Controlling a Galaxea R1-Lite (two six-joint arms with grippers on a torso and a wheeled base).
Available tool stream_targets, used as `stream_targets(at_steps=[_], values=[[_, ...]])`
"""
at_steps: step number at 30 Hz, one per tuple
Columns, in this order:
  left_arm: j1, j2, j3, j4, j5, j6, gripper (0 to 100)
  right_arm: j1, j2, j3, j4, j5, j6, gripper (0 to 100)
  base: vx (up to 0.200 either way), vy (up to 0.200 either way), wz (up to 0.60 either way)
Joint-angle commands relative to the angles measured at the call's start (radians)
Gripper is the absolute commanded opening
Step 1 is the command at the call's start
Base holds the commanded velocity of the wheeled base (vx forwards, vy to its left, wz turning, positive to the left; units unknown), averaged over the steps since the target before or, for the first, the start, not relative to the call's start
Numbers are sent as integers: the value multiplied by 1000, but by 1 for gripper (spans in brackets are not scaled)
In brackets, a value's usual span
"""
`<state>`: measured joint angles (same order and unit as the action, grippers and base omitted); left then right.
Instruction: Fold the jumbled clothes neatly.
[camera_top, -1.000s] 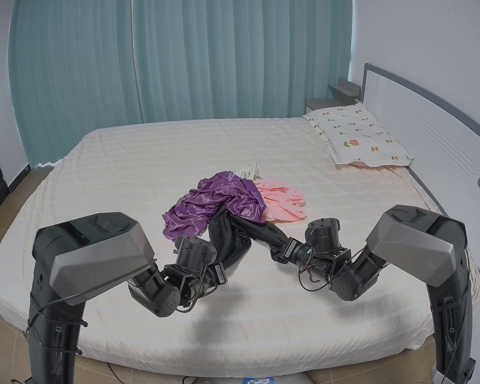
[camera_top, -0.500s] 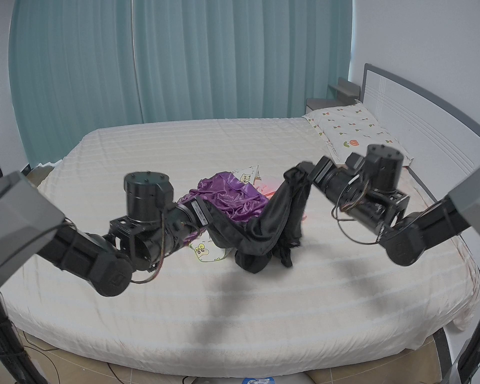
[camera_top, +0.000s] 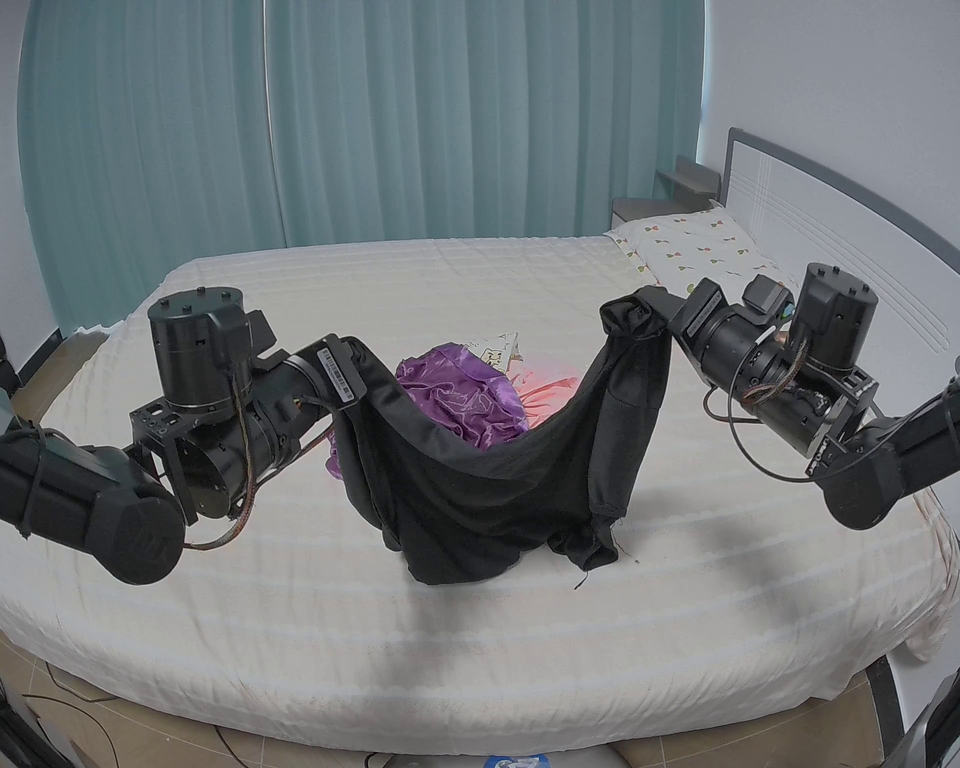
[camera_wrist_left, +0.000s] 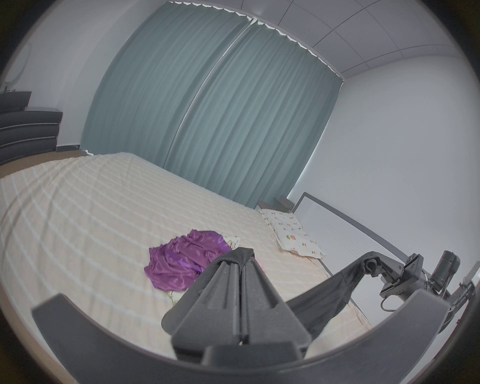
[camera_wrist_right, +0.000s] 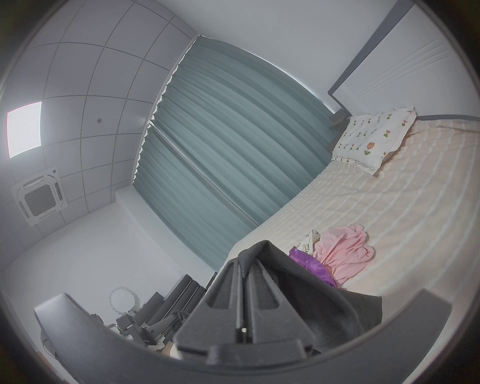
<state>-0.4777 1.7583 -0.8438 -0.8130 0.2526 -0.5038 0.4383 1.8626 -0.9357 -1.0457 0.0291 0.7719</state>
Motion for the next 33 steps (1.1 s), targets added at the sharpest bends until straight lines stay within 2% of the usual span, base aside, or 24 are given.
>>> stream_targets(at_steps=[1,5,12,17,22,27,33], values=[[1,70,34,-2,2,-48,0,-3,133,15,-69,-6,3,0,0,0,0],[2,110,40,-2,2,-78,0,-1,150,28,-76,-3,3,0,0,0,0],[-1,136,52,-2,2,-119,0,7,144,29,-76,-3,3,0,-200,0,0],[-9,147,49,-3,7,-113,0,30,152,37,-74,-9,3,0,0,0,0],[-9,168,28,-3,65,-113,0,39,152,35,-68,-9,1,0,0,0,0],[-7,173,35,-3,79,-119,0,39,150,35,-66,-9,1,0,0,0,0],[-7,164,45,-3,71,-122,0,39,144,35,-66,-9,1,0,0,200,0]])
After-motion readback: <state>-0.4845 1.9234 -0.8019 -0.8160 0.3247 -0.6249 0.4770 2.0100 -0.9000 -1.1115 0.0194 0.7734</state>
